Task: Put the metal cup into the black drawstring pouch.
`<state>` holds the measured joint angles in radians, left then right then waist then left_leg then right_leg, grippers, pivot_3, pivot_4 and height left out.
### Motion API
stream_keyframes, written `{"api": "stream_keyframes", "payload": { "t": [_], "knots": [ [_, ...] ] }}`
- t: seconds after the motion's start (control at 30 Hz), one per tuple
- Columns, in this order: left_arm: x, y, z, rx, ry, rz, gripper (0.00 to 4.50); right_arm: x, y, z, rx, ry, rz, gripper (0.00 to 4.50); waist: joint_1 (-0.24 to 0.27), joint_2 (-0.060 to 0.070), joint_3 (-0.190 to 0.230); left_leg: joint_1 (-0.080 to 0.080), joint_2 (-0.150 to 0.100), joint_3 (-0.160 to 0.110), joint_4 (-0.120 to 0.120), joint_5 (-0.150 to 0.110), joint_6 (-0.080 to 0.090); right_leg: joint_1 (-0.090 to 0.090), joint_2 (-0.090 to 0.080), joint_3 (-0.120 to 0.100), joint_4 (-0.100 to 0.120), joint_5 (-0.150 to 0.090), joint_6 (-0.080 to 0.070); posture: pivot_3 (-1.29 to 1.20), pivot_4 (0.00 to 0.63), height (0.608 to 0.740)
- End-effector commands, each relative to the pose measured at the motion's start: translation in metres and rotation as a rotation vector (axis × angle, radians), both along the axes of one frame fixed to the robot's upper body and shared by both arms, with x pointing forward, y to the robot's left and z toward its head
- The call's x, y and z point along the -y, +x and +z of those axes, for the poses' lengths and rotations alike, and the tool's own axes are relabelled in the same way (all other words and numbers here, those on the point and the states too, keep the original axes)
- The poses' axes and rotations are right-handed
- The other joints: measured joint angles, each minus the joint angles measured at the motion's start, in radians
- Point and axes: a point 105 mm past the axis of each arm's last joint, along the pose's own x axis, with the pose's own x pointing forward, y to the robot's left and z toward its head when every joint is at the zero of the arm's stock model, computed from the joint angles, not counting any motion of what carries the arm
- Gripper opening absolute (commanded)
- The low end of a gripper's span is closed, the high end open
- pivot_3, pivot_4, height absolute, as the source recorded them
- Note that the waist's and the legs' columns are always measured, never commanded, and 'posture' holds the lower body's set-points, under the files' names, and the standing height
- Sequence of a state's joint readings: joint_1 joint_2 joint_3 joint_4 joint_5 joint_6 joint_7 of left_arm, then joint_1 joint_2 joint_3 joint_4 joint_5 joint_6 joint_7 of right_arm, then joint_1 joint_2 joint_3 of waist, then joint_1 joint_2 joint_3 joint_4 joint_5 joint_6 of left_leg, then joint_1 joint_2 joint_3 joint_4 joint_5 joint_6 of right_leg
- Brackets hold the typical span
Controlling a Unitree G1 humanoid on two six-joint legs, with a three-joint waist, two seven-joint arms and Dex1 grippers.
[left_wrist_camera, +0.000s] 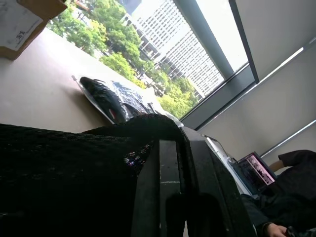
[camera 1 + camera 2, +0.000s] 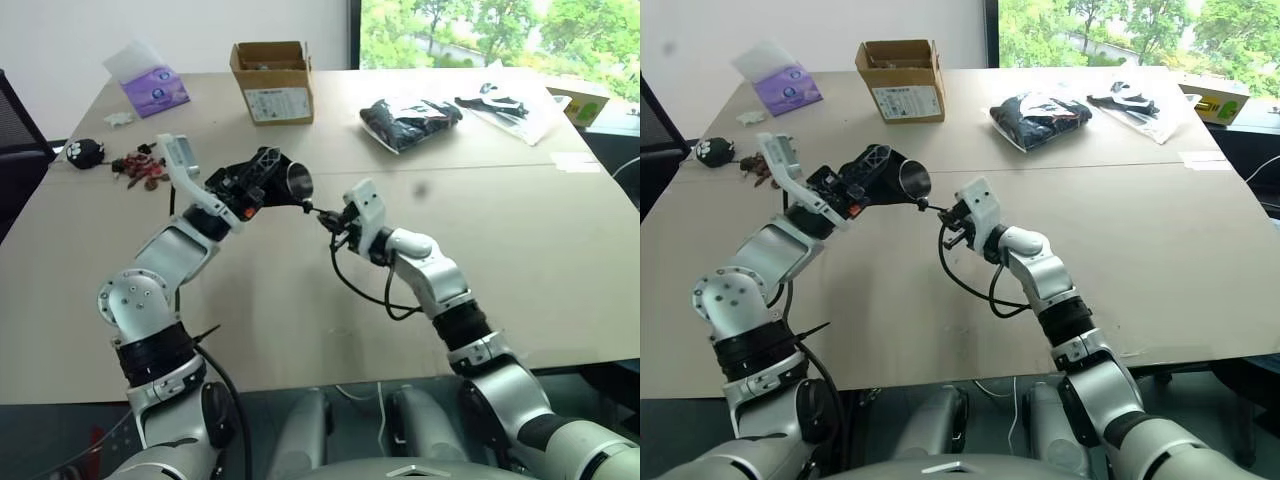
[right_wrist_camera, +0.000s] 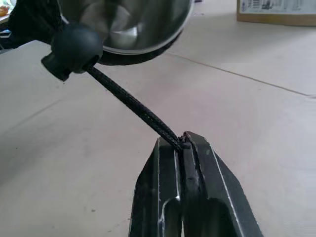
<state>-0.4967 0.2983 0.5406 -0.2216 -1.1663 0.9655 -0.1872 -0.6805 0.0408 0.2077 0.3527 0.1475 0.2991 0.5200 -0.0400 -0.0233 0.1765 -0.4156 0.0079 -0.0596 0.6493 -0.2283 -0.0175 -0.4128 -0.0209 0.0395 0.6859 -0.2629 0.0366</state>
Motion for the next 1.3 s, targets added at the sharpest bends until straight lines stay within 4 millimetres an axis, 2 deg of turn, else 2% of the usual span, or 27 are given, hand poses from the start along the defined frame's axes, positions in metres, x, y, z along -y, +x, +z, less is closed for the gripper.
{"api": "stream_keyframes", "payload": {
  "t": [0.03,0.13,0.23,0.27,0.33,0.37,0.47,0.53,0.63,0.73,0.8,0.9,0.97,1.0,1.07,1.1,1.23,1.3],
  "knots": [
    [-0.003,-0.015,0.007,0.068,0.001,0.060,0.00,0.021,0.006,0.040,0.173,0.034,-0.111,0.01,-0.001,0.000,0.000,0.000,0.001,0.000,0.000,0.000,0.000,0.000,0.000,0.001,0.000,0.000,0.000,0.00,0.150,0.740],
    [-0.013,-0.026,0.006,0.096,-0.042,0.111,0.00,0.040,0.008,0.067,0.301,-0.008,-0.180,0.01,0.001,0.000,0.000,0.000,0.001,0.000,0.000,0.000,0.000,0.000,0.000,0.000,-0.001,0.000,0.000,0.00,0.150,0.740],
    [-0.009,-0.041,-0.003,0.086,-0.031,0.083,0.91,0.053,0.004,0.102,0.437,-0.053,-0.194,0.00,0.001,0.000,0.000,0.000,0.001,0.000,-0.001,0.000,0.000,0.000,-0.001,0.000,-0.002,0.000,0.000,0.00,0.150,0.740],
    [-0.008,-0.044,-0.004,0.082,-0.036,0.081,1.37,0.054,0.002,0.107,0.455,-0.059,-0.191,0.00,0.002,0.000,0.000,0.000,0.001,0.000,-0.001,0.000,0.000,0.000,-0.001,0.001,-0.002,0.000,0.000,0.00,0.150,0.740],
    [-0.010,-0.049,-0.013,0.056,-0.028,0.110,2.45,0.056,-0.005,0.132,0.517,-0.065,-0.160,0.00,0.002,0.000,0.000,0.000,0.001,0.000,-0.001,-0.001,0.002,0.000,0.000,0.000,-0.002,0.000,0.000,0.00,0.150,0.740],
    [-0.009,-0.052,-0.017,0.051,-0.030,0.101,2.72,0.055,-0.009,0.140,0.543,-0.076,-0.142,0.00,0.001,0.000,0.000,0.000,0.001,0.000,-0.001,-0.002,0.004,0.000,0.000,0.000,-0.002,0.000,0.000,0.00,0.150,0.740],
    [-0.001,-0.060,-0.022,0.053,0.005,0.036,2.72,0.052,-0.019,0.161,0.601,-0.079,-0.115,0.00,0.001,0.000,0.000,0.001,0.001,0.000,-0.001,-0.002,0.004,0.000,0.000,0.000,-0.002,0.000,0.000,0.00,0.150,0.740],
    [0.000,-0.061,-0.024,0.059,0.043,0.013,2.72,0.054,-0.025,0.185,0.653,-0.057,-0.123,0.00,0.002,0.001,0.000,0.000,0.001,0.000,-0.001,-0.002,0.004,0.000,0.001,0.000,-0.002,0.000,0.000,0.00,0.150,0.740],
    [0.007,-0.064,-0.036,0.041,0.212,-0.046,2.72,0.061,-0.029,0.210,0.761,-0.087,-0.150,0.00,0.002,0.001,0.001,0.000,0.000,0.000,-0.001,-0.002,0.004,0.000,0.001,0.000,-0.002,0.000,0.000,0.00,0.150,0.740],
    [0.014,-0.062,-0.042,0.058,0.331,-0.071,2.72,0.069,-0.029,0.211,0.829,-0.181,-0.165,0.00,0.007,0.001,0.001,0.000,0.000,0.001,-0.002,-0.002,0.004,0.002,0.001,-0.001,-0.005,0.000,0.000,0.00,0.150,0.740],
    [0.015,-0.058,-0.036,0.094,0.339,-0.062,2.72,0.075,-0.030,0.219,0.837,-0.156,-0.186,0.00,0.006,0.001,0.001,0.000,0.000,0.001,-0.002,-0.002,0.004,0.003,0.000,-0.002,-0.007,0.000,0.000,0.00,0.150,0.740],
    [0.017,-0.051,-0.028,0.139,0.361,-0.045,2.72,0.079,-0.026,0.187,0.809,-0.293,-0.146,0.00,0.006,0.001,0.001,0.000,0.001,0.001,-0.003,-0.002,0.004,0.002,0.000,-0.001,-0.006,0.000,0.000,0.00,0.150,0.740],
    [0.018,-0.048,-0.021,0.171,0.361,-0.052,2.72,0.082,-0.026,0.188,0.808,-0.269,-0.160,0.00,0.006,0.001,0.001,0.000,0.001,0.001,-0.003,-0.002,0.004,0.002,0.000,-0.002,-0.007,0.000,0.000,0.00,0.150,0.740],
    [0.019,-0.047,-0.017,0.183,0.355,-0.059,3.24,0.082,-0.026,0.191,0.795,-0.236,-0.167,0.00,0.006,0.002,0.001,0.000,0.001,0.001,-0.004,-0.002,0.004,0.002,0.000,-0.001,-0.007,0.000,0.000,0.00,0.150,0.740],
    [0.023,-0.044,-0.007,0.244,0.429,-0.062,3.84,0.080,-0.026,0.177,0.790,-0.282,-0.145,0.00,0.001,0.002,0.001,0.000,0.001,0.001,-0.004,-0.002,0.004,0.001,0.000,0.001,-0.007,0.000,0.000,0.00,0.150,0.740],
    [0.027,-0.041,0.000,0.290,0.487,-0.061,4.41,0.080,-0.026,0.179,0.787,-0.271,-0.149,0.00,0.001,0.002,0.001,0.000,0.000,0.001,-0.004,-0.002,0.004,0.001,0.001,0.000,-0.007,0.000,0.000,0.00,0.150,0.740],
    [0.042,-0.026,0.027,0.421,0.570,-0.051,4.41,0.075,-0.028,0.183,0.804,-0.269,-0.135,0.00,0.006,0.002,0.001,0.000,0.000,0.002,-0.004,-0.002,0.004,0.001,0.001,-0.001,-0.006,0.000,0.000,0.00,0.150,0.740],
    [0.055,-0.020,0.031,0.468,0.636,-0.071,4.41,0.069,-0.033,0.182,0.825,-0.286,-0.103,0.00,0.006,0.002,0.001,-0.001,0.000,0.004,-0.004,-0.002,0.004,0.001,0.001,-0.002,-0.007,0.000,0.000,0.00,0.150,0.740]
  ]
}}
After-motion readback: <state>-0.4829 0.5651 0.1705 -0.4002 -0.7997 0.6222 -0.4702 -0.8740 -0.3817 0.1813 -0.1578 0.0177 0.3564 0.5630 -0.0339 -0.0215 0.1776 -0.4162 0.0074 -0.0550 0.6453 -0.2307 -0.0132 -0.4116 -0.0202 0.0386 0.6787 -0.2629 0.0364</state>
